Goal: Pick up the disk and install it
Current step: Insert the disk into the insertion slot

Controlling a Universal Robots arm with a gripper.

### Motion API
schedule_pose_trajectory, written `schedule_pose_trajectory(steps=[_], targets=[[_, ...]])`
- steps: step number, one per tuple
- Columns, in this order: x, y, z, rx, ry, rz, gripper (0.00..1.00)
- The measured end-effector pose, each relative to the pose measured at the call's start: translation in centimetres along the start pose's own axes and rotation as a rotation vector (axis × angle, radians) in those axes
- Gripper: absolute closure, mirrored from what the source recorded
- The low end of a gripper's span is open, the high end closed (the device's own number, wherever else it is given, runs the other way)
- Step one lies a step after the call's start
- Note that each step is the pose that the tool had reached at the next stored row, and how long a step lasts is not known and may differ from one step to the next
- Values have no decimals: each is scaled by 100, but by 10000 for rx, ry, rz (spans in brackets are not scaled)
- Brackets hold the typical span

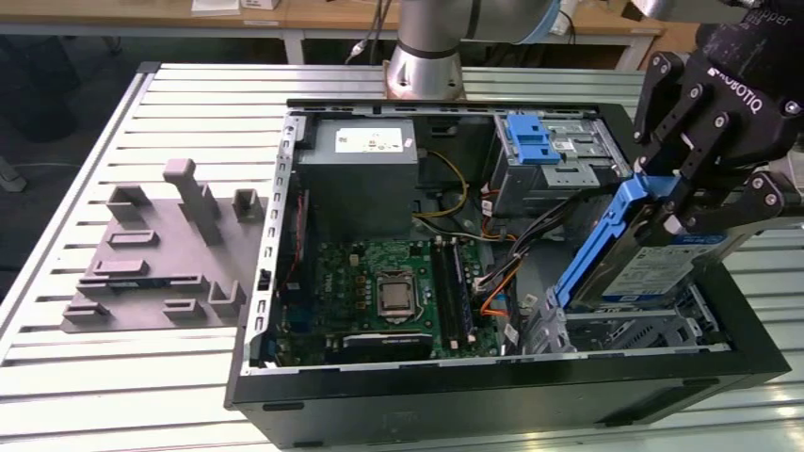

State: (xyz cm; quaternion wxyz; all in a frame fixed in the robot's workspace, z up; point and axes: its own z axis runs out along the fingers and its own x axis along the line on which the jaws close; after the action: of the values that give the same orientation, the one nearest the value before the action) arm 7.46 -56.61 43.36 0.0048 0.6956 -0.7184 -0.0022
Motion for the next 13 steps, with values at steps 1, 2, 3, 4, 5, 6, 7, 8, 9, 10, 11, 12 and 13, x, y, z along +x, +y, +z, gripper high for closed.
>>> schedule_pose_trajectory(steps=[1,2,3,4,5,6,7,8,9,10,11,12,13], targets=[[1,0,6,0,0,0,64],[1,0,11,0,0,0,64],[1,0,18,0,1,0,64],[2,0,25,0,0,0,64],[2,-1,33,0,0,0,64],[2,-1,41,0,0,0,64],[2,-1,49,0,0,0,64],[2,-1,57,0,0,0,64],[2,-2,65,0,0,0,64],[3,-2,73,0,0,0,64],[3,-3,82,0,0,0,64],[3,-3,87,0,1,0,64],[3,-3,92,0,0,0,64]])
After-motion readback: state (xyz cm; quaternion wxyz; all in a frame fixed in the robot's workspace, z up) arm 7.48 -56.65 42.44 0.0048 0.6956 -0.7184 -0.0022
